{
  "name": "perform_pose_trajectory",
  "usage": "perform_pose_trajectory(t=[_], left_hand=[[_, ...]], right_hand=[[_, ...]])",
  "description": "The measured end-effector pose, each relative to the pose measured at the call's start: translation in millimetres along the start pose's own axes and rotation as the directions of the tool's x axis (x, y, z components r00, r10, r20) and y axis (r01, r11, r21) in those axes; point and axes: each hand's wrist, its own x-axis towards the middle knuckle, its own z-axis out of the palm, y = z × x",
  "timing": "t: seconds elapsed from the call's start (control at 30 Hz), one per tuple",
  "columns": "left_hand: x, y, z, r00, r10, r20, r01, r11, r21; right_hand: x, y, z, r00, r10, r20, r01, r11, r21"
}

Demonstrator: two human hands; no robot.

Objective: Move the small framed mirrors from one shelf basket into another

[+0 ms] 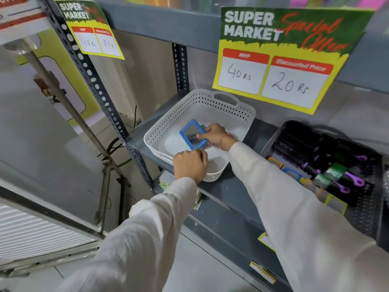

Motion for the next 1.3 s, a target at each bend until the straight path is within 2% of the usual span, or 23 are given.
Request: perform_pose_trajectory(t=[0.2, 0.33, 0.47, 0.67, 0.83, 1.0, 1.07, 1.2, 1.3], left_hand=[[-0.1, 1.8, -2.7, 1.0, -0.015, 0.016, 0.015, 1.0, -0.014], [0.4, 5.7, -7.9, 0.999, -0.051, 0.015, 0.052, 0.993, -0.11], [-2.4, 34.7, -17.2, 0.997, -0.073, -0.021, 0.066, 0.967, -0.245], [-17.5, 138.4, -23.5, 0.986, 0.077, -0.149, -0.133, 0.9, -0.416], [-66.1, 244.2, -21.8, 0.945, 0.296, -0.136, -0.321, 0.768, -0.555], [-125.0, 317.5, -10.8, 0.901, 0.418, -0.118, -0.387, 0.651, -0.653], [-145.5, 336.4, -3.1, 0.884, 0.455, -0.11, -0.402, 0.618, -0.676], [-175.2, 363.6, 17.7, 0.862, 0.506, 0.011, -0.348, 0.609, -0.713], [-185.9, 373.3, 31.3, 0.865, 0.49, 0.112, -0.266, 0.635, -0.726]], right_hand=[[-35.3, 11.2, -54.6, 0.988, -0.031, -0.151, 0.052, 0.989, 0.137], [-77.6, 27.2, -107.5, 0.972, -0.05, -0.23, 0.086, 0.985, 0.15], [-135.0, 60.3, -167.4, 0.935, 0.034, -0.354, 0.063, 0.964, 0.258], [-231.4, 116.8, -234.2, 0.835, 0.171, -0.522, -0.033, 0.964, 0.263], [-315.4, 157.6, -271.8, 0.724, 0.272, -0.634, -0.076, 0.945, 0.318], [-376.4, 199.7, -283.3, 0.625, 0.419, -0.659, -0.093, 0.878, 0.47], [-390.5, 216.4, -282.1, 0.575, 0.475, -0.666, -0.107, 0.851, 0.514], [-402.1, 250.1, -267.6, 0.478, 0.554, -0.682, -0.291, 0.832, 0.473], [-399.0, 267.2, -253.5, 0.518, 0.596, -0.614, -0.373, 0.803, 0.465]])
